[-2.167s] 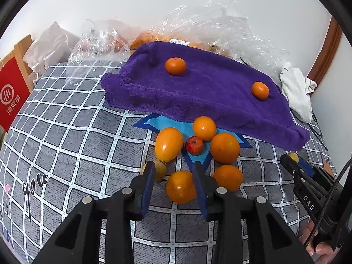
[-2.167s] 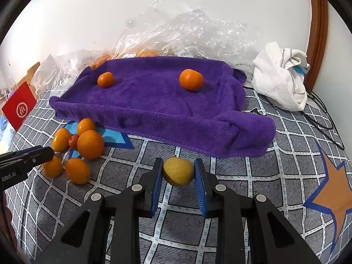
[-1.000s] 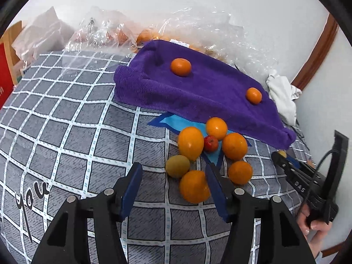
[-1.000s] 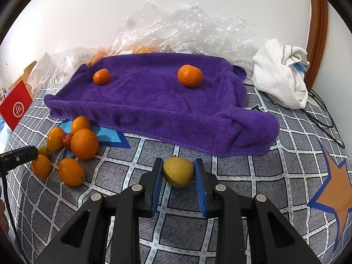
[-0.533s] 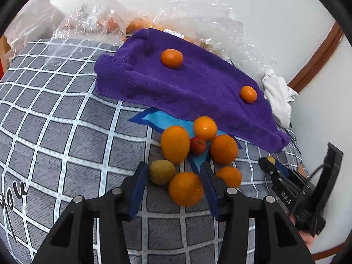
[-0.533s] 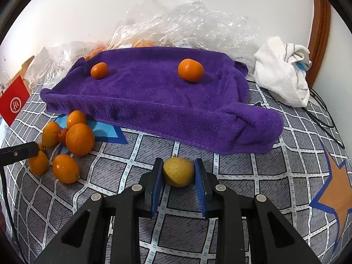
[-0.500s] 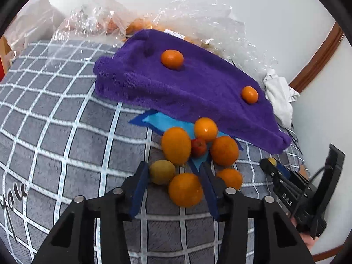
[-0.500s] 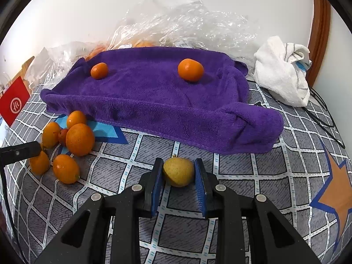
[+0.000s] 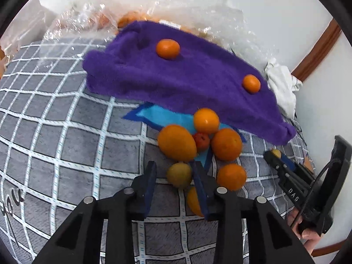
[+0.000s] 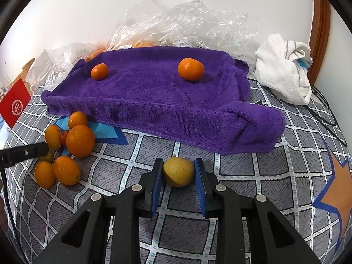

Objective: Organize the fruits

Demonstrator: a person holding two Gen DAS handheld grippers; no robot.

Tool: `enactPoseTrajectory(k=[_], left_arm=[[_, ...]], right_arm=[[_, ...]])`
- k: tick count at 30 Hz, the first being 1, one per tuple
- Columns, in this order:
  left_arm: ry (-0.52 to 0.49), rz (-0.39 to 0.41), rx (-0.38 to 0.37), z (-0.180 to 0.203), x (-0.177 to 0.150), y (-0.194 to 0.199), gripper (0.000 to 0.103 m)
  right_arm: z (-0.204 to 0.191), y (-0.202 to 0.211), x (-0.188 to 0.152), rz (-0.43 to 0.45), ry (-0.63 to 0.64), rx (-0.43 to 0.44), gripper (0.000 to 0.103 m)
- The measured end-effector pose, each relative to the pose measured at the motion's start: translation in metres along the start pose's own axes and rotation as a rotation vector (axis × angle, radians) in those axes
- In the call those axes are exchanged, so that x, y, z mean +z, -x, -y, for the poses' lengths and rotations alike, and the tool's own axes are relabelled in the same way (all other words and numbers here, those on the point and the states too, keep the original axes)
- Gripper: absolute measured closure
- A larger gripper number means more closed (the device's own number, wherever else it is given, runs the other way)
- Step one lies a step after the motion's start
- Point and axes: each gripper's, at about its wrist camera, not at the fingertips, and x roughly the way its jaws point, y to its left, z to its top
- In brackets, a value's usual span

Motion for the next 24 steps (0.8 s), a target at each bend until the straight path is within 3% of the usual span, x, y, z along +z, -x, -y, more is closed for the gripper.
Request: enactPoseTrajectory(k=[4, 7, 12, 24], left_arm=[[-0.027, 0.014, 0.008, 0.006, -0.001, 0.001, 0.079], [-0.049, 0.017, 0.043, 0.008, 0.001, 0.006, 0.080], [-0.042, 0.062, 0.033, -0.002, 0.015, 0.029, 0.080], [-0.051, 0.207, 0.058, -0.013, 0.097, 0.084, 0.080]], right_arm=[[0.001, 0.000, 0.000, 0.002, -0.005, 0.011, 0.075], [0.002, 0.002, 0.001, 0.001, -0.019, 0.023, 0.075], [-0.003, 0.017, 0.012, 0.011, -0.036, 0.049, 0.075], [-0.001, 0.060, 0.104, 0.126, -0.017, 0.024, 0.075]])
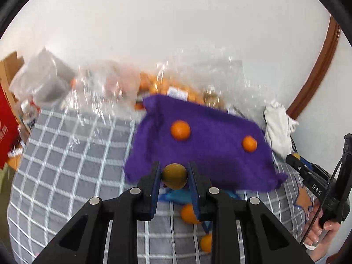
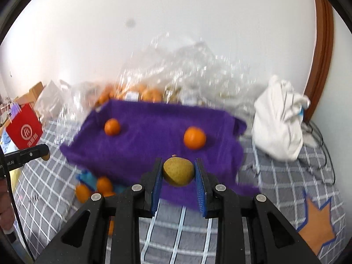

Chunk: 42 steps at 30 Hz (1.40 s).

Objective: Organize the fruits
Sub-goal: 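Carry both yellow fruits onto the purple towel and open both grippers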

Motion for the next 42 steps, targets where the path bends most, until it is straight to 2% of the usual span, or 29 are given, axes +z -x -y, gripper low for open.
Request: enactPoseTrajectory(k=[7, 13, 20, 24, 28, 35, 42], left_arm=[[-0.020, 0.053, -0.022, 0.001, 0.042, -0.003, 0.079], [0.013, 0.021, -0.041, 0.001, 0.052, -0.032, 0.079], [-0.036, -0.007, 0.038, 0.003, 0.044, -0.070, 0.079], [-0.011, -0.053, 0.042, -0.004, 0.037, -0.094, 0.079], [-0.022, -0.065, 0.049, -0.005, 0.031, -0.110, 0.079], [-0.023, -0.085, 0.009, -0.004, 0.021, -0.132, 0.079], [-0.075, -0.109, 0.033, 0.006, 0.013, -0.144, 0.079]], right_arm=[[0.019, -0.008, 0.038, 0.023, -0.032, -0.039, 0.075], [0.028, -0.044, 0.031, -0.023, -0.054, -0.044, 0.075], [0.038, -0.089, 0.008, -0.093, -0.066, -0.026, 0.075], [0.043, -0.109, -0.002, -0.122, -0.085, -0.013, 0.075], [0.038, -0.119, -0.008, -0.128, -0.047, -0.027, 0.075], [0.041, -0.128, -0.017, -0.140, -0.025, -0.033, 0.075], [0.038, -0.131, -0.019, -0.134, -0.015, -0.020, 0.075]])
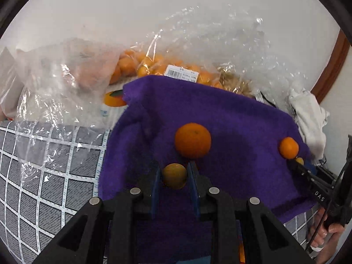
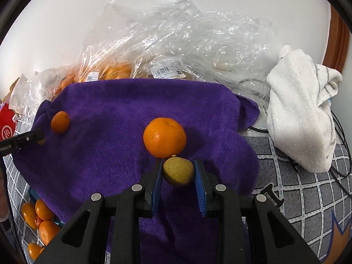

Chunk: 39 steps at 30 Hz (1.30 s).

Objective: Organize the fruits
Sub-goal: 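Carry both yellow fruits onto the purple towel and open both grippers, then grasp a large orange from the blue star mat with the right gripper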

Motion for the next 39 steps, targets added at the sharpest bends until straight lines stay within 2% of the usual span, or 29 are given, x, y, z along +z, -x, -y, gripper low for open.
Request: enactPoseTrajectory(k=[5, 8, 11, 13, 15, 16, 18, 28, 32, 39], left_arm=[[-0.014, -0.008, 0.009, 0.004, -0.003, -0.004, 0.079], [-0.016, -0.007, 0.011, 0.003, -0.003, -0.004, 0.079], [-0.009, -0.008, 0.006, 0.003, -0.003, -0.003, 0.079], [-0.011, -0.010, 0.015, 0.004, -0.003, -0.003, 0.079], [-0.015, -0.003, 0.027, 0.005, -0.002, 0.002, 0.073], [-0.014, 0.002, 0.026, 0.005, -0.001, 0.004, 0.067], [-0.005, 0.019, 0.019, 0.004, 0.002, 0.011, 0.062], [0.000, 0.074, 0.001, 0.000, 0.007, 0.051, 0.060], [-0.027, 0.087, 0.021, 0.000, -0.001, 0.069, 0.060], [0.000, 0.096, 0.024, -0.022, -0.032, 0.100, 0.060]], right_arm=[[-0.005, -0.003, -0.002, -0.002, 0.017, -0.017, 0.075], [-0.006, -0.002, -0.002, 0.001, 0.015, -0.007, 0.070], [-0.008, 0.001, -0.002, 0.005, 0.013, 0.011, 0.059], [-0.011, 0.006, -0.002, 0.023, 0.017, 0.005, 0.045], [-0.013, 0.012, -0.001, 0.046, 0.022, 0.004, 0.040], [-0.014, 0.016, -0.001, 0.057, 0.023, 0.004, 0.040], [-0.015, 0.024, 0.001, 0.076, 0.013, 0.000, 0.039], [-0.015, 0.076, 0.001, 0.147, -0.029, -0.055, 0.039], [-0.016, 0.094, -0.005, 0.170, -0.048, -0.115, 0.039], [-0.033, 0.100, -0.028, 0.103, -0.062, -0.042, 0.039]])
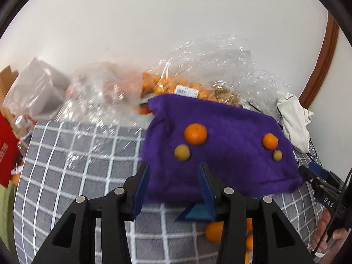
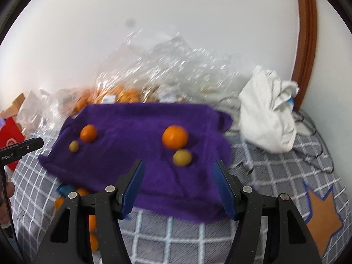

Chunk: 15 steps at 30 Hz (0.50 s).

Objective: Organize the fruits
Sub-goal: 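Grasp a large orange from the blue star mat with the right gripper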

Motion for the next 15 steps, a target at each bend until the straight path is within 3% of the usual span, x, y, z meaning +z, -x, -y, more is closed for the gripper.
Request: enactPoseTrajectory(k=[8, 15], left_arm=[[0.022, -0.017, -0.007, -0.022, -0.033, 0.017, 0.060], [0.043, -0.020, -0.014, -0.038, -0.042, 0.024, 0.060]], right_arm=[[-0.044, 0.005, -0.038, -0.051, 0.065, 0.107, 0.041], [-0.077, 0.001, -0.061, -0.110, 0.103, 0.183, 0.041]])
